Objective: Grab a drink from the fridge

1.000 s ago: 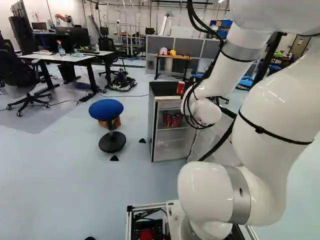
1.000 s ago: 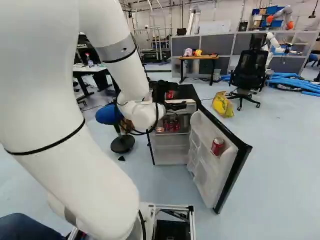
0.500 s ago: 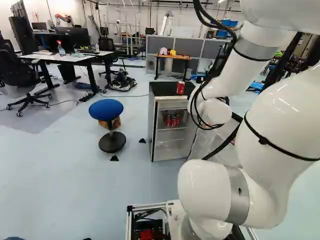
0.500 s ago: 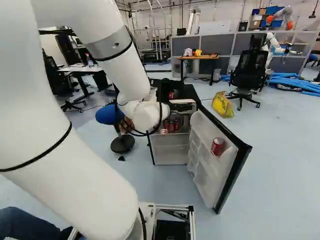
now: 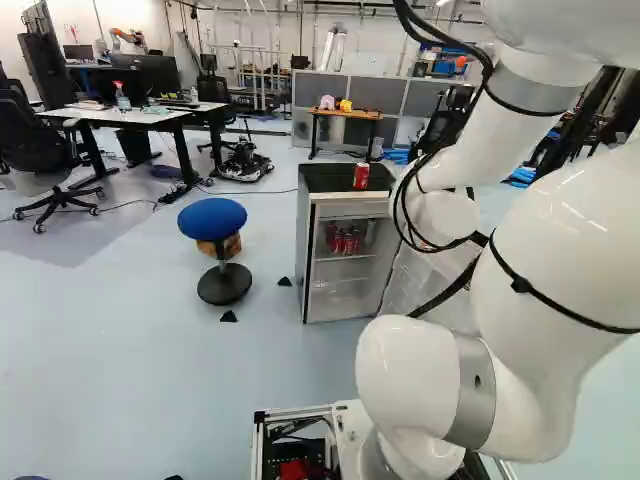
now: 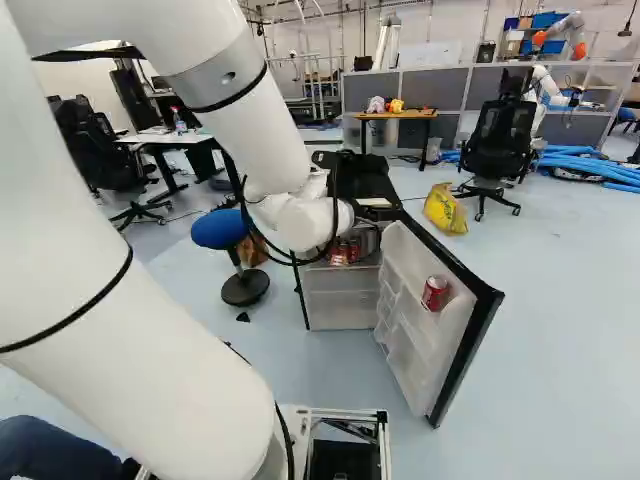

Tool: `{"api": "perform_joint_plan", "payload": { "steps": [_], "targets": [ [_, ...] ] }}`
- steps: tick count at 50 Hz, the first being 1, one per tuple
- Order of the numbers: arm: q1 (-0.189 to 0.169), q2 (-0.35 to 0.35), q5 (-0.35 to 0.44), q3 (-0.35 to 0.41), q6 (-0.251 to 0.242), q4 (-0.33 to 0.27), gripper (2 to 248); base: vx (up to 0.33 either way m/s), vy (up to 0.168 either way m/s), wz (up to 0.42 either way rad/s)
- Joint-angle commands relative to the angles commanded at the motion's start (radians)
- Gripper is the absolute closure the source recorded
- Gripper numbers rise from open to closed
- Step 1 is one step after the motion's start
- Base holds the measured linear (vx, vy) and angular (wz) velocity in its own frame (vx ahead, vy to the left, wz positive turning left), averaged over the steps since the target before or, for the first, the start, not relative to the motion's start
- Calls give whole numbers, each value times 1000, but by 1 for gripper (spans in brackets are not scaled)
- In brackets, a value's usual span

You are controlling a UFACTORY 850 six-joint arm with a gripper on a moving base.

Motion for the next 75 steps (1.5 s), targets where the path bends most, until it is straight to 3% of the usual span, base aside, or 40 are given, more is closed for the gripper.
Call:
{"api": "perform_joint_plan", "payload": {
  "steps": [31,75],
  "targets": [
    [-96,1,-198,-75,0,-5,3,0,0,0],
    [-211,-42,-481,-226,0,-96,3,0,0,0]
  ]
}}
